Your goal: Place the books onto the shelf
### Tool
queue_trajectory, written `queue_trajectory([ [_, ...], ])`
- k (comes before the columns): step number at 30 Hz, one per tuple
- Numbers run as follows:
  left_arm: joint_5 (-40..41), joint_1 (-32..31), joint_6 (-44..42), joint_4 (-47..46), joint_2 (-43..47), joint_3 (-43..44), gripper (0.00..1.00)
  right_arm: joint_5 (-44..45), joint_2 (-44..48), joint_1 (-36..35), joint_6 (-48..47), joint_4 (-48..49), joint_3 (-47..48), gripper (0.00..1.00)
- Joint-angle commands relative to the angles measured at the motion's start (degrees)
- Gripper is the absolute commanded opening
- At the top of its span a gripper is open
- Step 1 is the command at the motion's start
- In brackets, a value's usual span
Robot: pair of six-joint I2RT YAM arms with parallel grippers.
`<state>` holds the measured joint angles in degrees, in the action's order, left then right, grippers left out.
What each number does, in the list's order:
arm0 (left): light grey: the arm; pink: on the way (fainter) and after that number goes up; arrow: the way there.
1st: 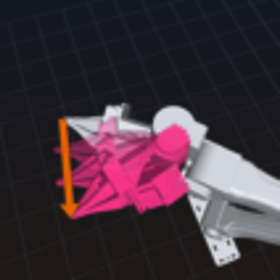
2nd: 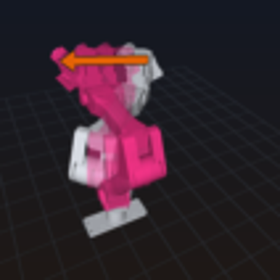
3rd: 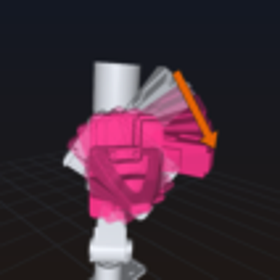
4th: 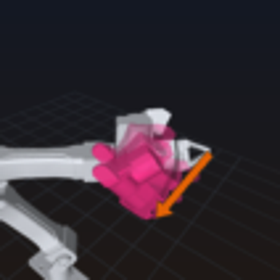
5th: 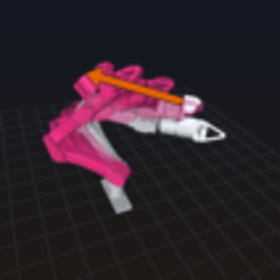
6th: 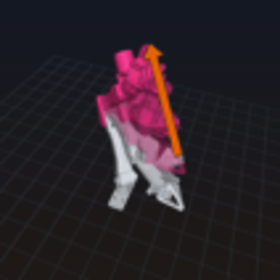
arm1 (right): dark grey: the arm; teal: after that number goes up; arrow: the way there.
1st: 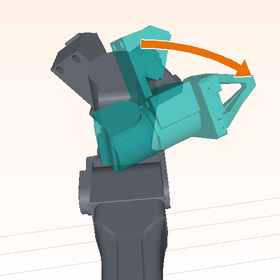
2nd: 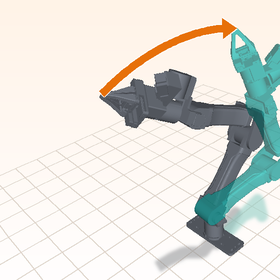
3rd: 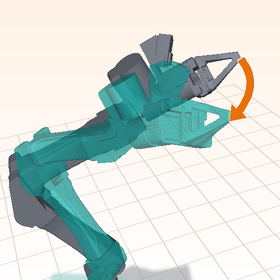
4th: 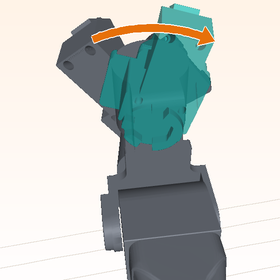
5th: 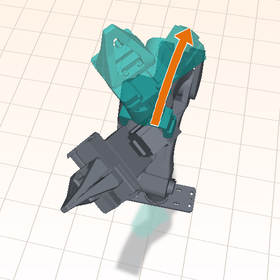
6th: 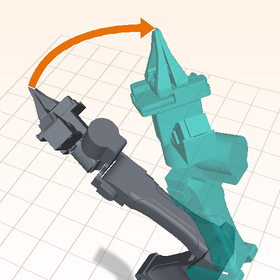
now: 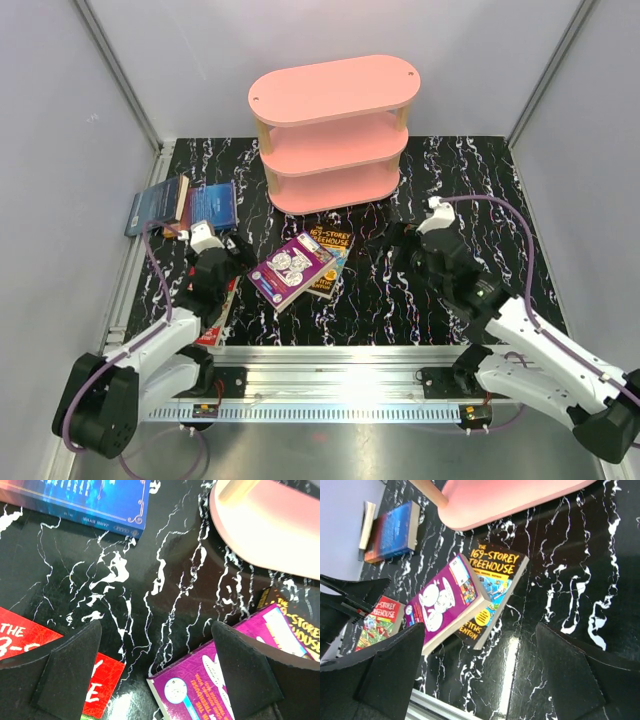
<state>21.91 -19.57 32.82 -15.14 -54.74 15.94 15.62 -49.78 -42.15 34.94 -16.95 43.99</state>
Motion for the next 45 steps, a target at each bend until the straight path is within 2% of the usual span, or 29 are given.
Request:
queue_trajectory([
  [1,0.68,-0.03,-0.65,-4.46,-2.38,0.93,0.95,1.88,-3.03,-0.04,-1.28,-0.01,-0.4,1.0],
  [4,0.94,0.06,-0.65,-3.59,-5.89,3.3,0.95,-2.68,-7.42,-0.04,0.65,1.3,-0.83,1.0],
  [7,0.41,0.06,-1.61,-3.32,-9.23,6.9,0.96,-10.68,-12.79,-0.04,2.67,8.75,-3.02,1.0],
  [14,2.43,0.15,-1.62,-5.86,-19.69,13.49,0.96,-19.3,-26.75,0.05,8.39,32.38,-5.14,1.0],
  [18,3.05,0.32,-3.02,-7.81,-27.42,17.62,0.98,-22.99,-37.03,0.05,8.57,34.52,0.21,1.0],
  [23,-4.3,0.5,-3.02,-6.04,-37.52,24.66,0.96,-25.46,-42.67,0.05,11.73,40.4,1.98,1.0],
  [27,-11.17,0.41,-1.8,-6.49,-40.53,24.57,0.93,-26.95,-46.71,0.05,12.87,41.56,3.56,1.0],
  [31,-20.92,-0.11,0.58,-6.84,-42.37,23.17,0.85,-26.43,-48.83,-0.04,13.57,41.3,4.0,1.0],
  [38,-24.11,-5.2,3.13,-6.84,-42.29,19.65,0.82,-20.55,-49.54,-0.04,13.4,31.38,4.09,1.0],
  [45,-25.52,-10.65,5.42,-7.28,-43.17,20.09,0.81,-22.73,-52.34,-0.04,16.3,34.26,2.51,1.0],
])
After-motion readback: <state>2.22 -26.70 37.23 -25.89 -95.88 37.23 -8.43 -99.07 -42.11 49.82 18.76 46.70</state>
